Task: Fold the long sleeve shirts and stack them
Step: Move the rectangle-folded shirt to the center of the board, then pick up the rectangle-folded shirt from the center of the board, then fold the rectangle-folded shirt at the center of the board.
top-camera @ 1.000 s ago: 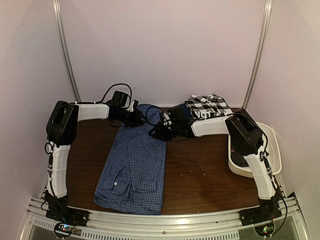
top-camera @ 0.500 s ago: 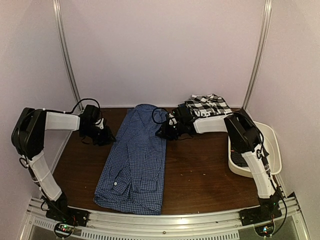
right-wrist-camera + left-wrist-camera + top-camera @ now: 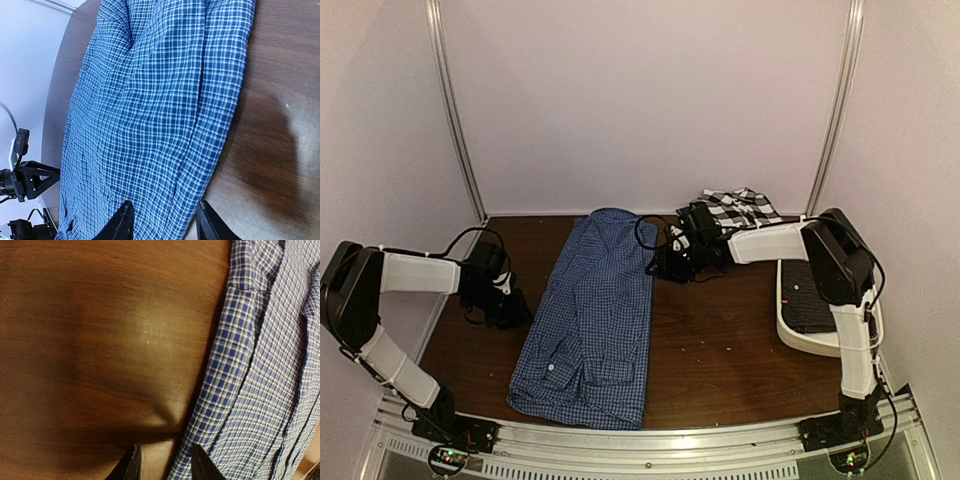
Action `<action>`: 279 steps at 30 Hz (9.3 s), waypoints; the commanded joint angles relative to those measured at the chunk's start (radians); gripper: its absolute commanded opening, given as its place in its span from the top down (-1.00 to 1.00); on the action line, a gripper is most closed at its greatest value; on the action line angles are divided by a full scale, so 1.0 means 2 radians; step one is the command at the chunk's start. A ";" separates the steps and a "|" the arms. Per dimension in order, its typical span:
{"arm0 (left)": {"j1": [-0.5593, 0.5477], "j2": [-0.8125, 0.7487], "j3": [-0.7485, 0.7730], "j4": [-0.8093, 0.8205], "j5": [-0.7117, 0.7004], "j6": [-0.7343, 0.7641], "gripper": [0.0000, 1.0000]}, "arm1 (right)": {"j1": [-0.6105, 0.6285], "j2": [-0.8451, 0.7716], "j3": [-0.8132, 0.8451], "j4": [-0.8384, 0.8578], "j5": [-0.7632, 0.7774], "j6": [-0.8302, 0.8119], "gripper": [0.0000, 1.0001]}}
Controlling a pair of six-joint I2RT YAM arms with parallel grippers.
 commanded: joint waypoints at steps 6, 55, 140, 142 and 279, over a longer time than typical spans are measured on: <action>-0.019 -0.018 -0.031 -0.001 0.009 -0.004 0.41 | 0.018 -0.049 -0.088 0.018 0.016 -0.016 0.15; -0.132 -0.106 -0.095 -0.070 -0.019 -0.108 0.61 | 0.020 -0.033 -0.091 -0.012 0.007 -0.048 0.20; -0.253 -0.276 -0.081 -0.193 0.022 -0.178 0.38 | 0.133 -0.253 -0.344 -0.025 -0.020 0.010 0.13; -0.233 -0.273 -0.090 -0.178 0.031 -0.169 0.35 | 0.136 -0.253 -0.348 -0.019 -0.023 0.013 0.11; 0.019 0.029 0.065 0.157 0.179 -0.143 -0.60 | -0.014 -0.043 -0.069 0.142 -0.077 0.073 -0.17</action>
